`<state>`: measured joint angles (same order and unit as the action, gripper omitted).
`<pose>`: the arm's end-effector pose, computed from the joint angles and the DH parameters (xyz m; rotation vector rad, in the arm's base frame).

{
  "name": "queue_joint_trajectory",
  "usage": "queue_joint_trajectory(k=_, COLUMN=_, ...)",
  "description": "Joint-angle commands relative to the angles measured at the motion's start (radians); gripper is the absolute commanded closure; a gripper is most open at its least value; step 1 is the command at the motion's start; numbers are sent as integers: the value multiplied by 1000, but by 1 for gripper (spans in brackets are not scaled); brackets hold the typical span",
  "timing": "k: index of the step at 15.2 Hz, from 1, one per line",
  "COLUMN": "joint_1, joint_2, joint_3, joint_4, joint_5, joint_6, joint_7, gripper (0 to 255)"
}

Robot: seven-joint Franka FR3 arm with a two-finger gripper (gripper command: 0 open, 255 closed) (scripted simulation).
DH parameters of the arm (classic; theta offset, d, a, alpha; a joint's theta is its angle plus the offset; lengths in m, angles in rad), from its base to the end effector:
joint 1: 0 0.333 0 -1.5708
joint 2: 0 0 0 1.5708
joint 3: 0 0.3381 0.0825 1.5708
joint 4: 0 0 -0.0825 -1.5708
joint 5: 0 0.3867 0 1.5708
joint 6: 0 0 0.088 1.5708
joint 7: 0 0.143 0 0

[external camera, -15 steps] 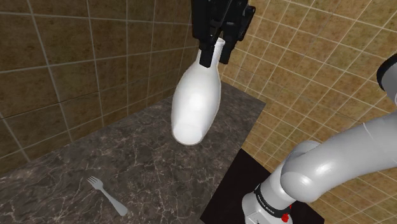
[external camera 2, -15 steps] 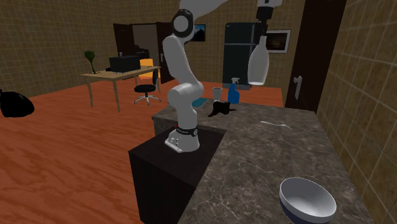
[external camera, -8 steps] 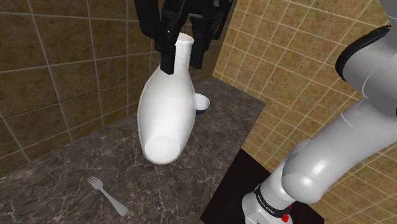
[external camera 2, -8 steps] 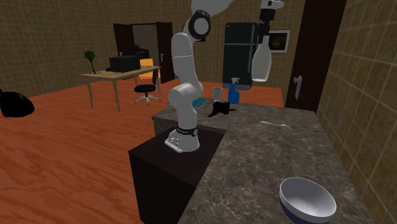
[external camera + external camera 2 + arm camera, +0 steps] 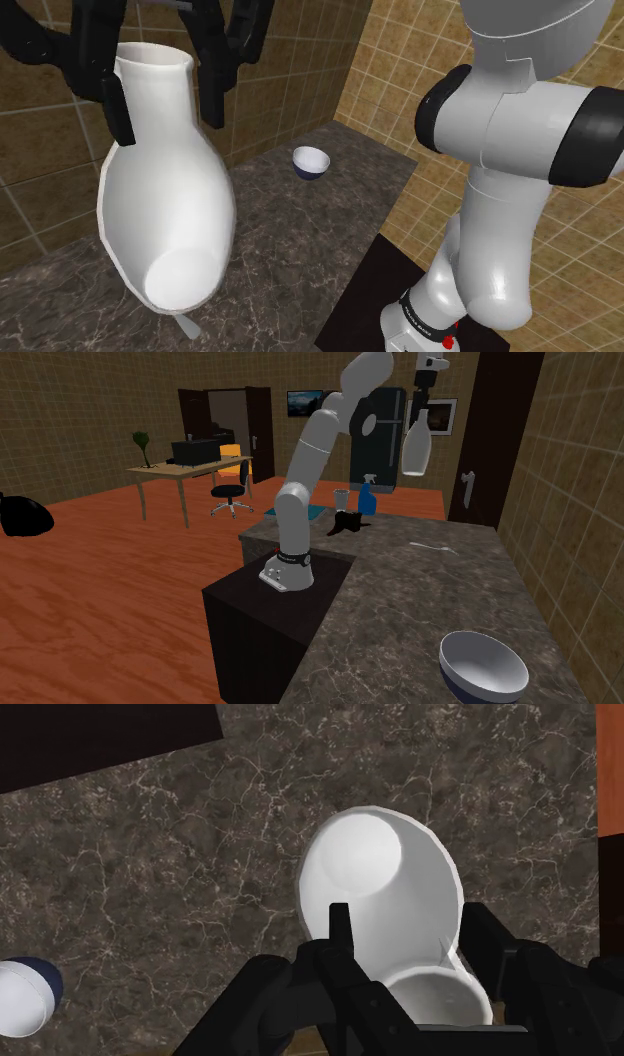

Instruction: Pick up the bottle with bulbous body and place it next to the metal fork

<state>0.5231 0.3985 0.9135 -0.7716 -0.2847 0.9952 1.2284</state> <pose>0.2691 0.4927 0.7362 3.1075 0.0360 -0.1264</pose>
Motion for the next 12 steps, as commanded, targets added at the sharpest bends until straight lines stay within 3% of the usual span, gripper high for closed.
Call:
queue_joint_trajectory(k=1, joint_1=-23, joint_2=-13, joint_3=5, joint_4=-56, joint_5=17, joint_6=41, joint_7=9, gripper=255)
queue_joint_trajectory(k=6, joint_1=-166, joint_2=-120, joint_3=27, joint_4=-287, joint_5=116, joint_6=180, joint_7=-24, gripper=255)
queue_joint_trajectory(k=12, joint_1=-258, joint_2=-212, joint_3=27, joint_4=-475, joint_5=195, joint_6=303, joint_7=-67, gripper=255)
